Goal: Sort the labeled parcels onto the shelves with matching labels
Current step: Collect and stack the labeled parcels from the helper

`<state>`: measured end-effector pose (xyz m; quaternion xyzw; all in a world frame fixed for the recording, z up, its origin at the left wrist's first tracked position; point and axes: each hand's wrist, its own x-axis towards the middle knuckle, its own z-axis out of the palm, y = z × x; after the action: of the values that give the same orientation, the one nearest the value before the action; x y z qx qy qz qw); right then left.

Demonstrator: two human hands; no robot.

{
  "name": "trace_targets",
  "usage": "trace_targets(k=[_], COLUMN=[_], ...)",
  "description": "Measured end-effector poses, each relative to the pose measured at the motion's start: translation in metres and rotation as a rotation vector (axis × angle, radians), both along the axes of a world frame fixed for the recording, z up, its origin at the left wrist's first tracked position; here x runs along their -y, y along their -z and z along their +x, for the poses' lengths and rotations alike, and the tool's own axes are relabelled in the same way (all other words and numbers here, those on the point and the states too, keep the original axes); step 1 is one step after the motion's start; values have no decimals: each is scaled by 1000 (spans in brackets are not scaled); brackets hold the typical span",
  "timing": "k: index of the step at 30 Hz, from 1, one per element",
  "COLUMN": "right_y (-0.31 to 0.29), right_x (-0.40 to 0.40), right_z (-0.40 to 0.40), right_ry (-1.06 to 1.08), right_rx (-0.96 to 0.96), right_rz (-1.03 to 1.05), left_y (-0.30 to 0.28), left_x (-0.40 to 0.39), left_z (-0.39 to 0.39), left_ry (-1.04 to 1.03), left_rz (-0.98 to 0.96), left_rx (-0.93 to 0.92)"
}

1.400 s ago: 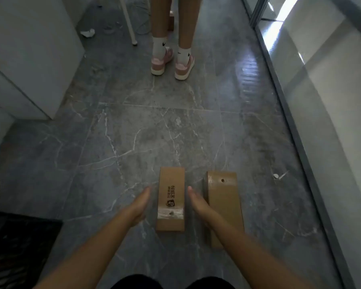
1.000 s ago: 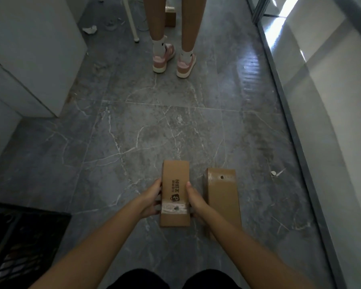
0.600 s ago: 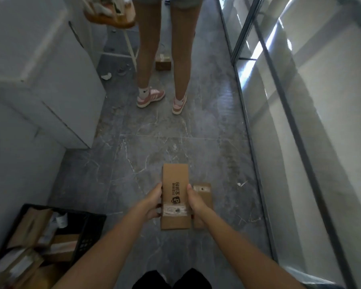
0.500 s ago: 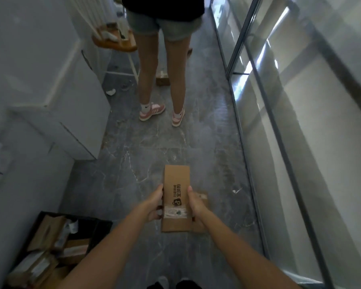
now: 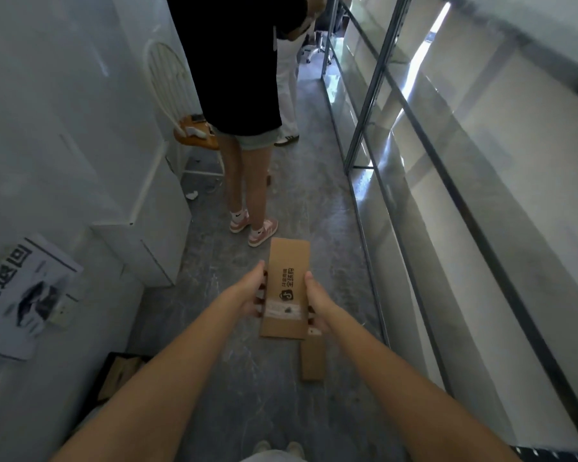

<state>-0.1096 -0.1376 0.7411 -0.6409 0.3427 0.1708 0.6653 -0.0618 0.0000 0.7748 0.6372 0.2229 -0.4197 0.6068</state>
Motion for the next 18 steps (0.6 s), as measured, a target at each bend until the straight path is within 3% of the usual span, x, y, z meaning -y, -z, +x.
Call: trace_targets(k=[18], right_y=[-27], right_x=[18], right_z=[-14], right_ry=[10], right_rx=[-61], right_rz=[-32], left_y=[-17], left_x=[-3], left_z=[-15], left_ry=[99], left_rz=[-19], left_rx=[71])
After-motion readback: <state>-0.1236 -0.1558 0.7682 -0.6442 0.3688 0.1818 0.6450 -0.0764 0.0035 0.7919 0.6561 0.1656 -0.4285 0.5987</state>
